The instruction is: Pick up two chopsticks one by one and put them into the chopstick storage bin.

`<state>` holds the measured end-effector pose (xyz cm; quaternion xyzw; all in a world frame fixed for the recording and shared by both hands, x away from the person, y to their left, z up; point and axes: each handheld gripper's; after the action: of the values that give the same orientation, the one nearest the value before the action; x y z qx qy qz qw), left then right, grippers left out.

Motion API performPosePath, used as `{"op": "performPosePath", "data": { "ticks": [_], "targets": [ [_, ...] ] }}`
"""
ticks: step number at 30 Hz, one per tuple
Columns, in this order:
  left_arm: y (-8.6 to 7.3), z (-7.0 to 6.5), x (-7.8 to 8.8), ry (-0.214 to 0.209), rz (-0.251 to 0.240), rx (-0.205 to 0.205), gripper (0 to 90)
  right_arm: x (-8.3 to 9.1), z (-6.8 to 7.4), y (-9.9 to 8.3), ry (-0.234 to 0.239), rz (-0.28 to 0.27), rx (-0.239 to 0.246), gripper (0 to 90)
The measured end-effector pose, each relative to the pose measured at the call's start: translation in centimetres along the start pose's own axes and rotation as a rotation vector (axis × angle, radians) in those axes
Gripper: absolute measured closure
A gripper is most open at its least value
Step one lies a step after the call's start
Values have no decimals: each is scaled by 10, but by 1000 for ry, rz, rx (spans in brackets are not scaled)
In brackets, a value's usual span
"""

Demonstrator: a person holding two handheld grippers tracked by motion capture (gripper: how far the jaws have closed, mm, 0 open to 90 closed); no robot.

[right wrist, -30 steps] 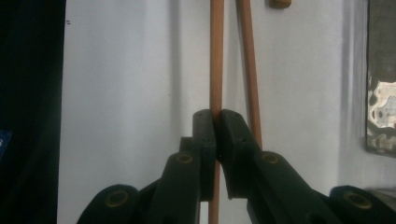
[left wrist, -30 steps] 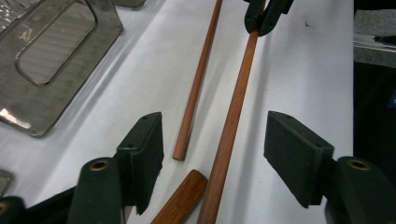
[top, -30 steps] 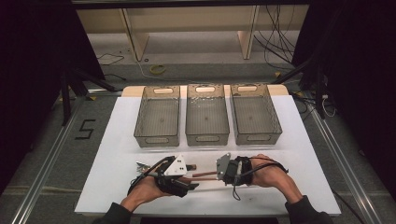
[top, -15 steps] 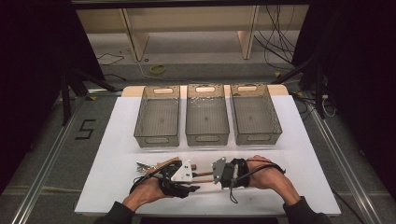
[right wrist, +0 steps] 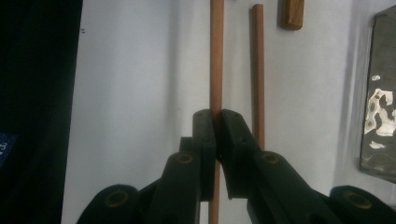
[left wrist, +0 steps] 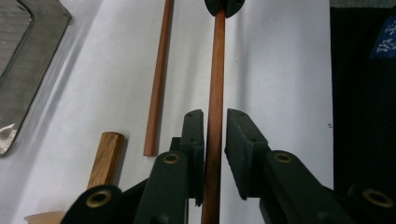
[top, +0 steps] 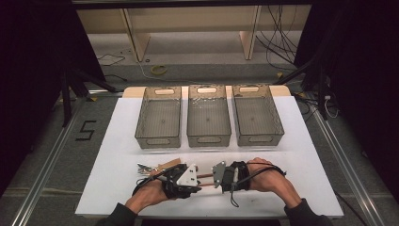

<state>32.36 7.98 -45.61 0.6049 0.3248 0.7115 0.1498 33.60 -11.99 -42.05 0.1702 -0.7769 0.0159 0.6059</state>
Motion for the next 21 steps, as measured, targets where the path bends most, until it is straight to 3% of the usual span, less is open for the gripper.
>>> {"op": "performPosePath", "data": {
  "ticks": [6, 11, 12, 13, 14, 16, 17, 20, 21],
  "targets": [
    [0, -2, -1, -9, 13, -22, 823, -1, 2, 1, 6, 3, 11, 853],
    [0, -1, 0, -10, 3, -16, 827, 1, 2, 0, 3, -1, 13, 837],
    [-1, -1, 1, -9, 6, -15, 829, 2, 1, -2, 2, -7, 0, 804],
    [-2, 0, 1, -7, 1, -11, 829, 6, -1, -4, -13, -14, -20, 707],
    [-2, 0, 2, -7, 4, -6, 829, 6, -1, -4, -13, -14, -20, 707],
    [-4, 4, 3, 18, -9, 22, 829, 11, -3, -7, -40, -41, -58, 624],
    [-6, 7, 4, 31, -11, 38, 830, 17, -7, -12, -41, -70, -115, 537],
    [-10, 13, 8, 53, -20, 74, 830, 23, -10, -17, -70, -107, -151, 508],
    [-11, 16, 9, 63, -22, 90, 830, 29, -13, -21, -89, -141, -192, 470]
  ]
}}
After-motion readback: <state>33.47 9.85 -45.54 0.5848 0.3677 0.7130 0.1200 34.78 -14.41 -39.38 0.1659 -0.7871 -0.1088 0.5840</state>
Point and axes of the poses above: each handheld gripper's, and its own axes: x roughly backward along the jaws, y roughly out of its top, z roughly to its left, and after that the axes turned 7 degrees about x, right-handed
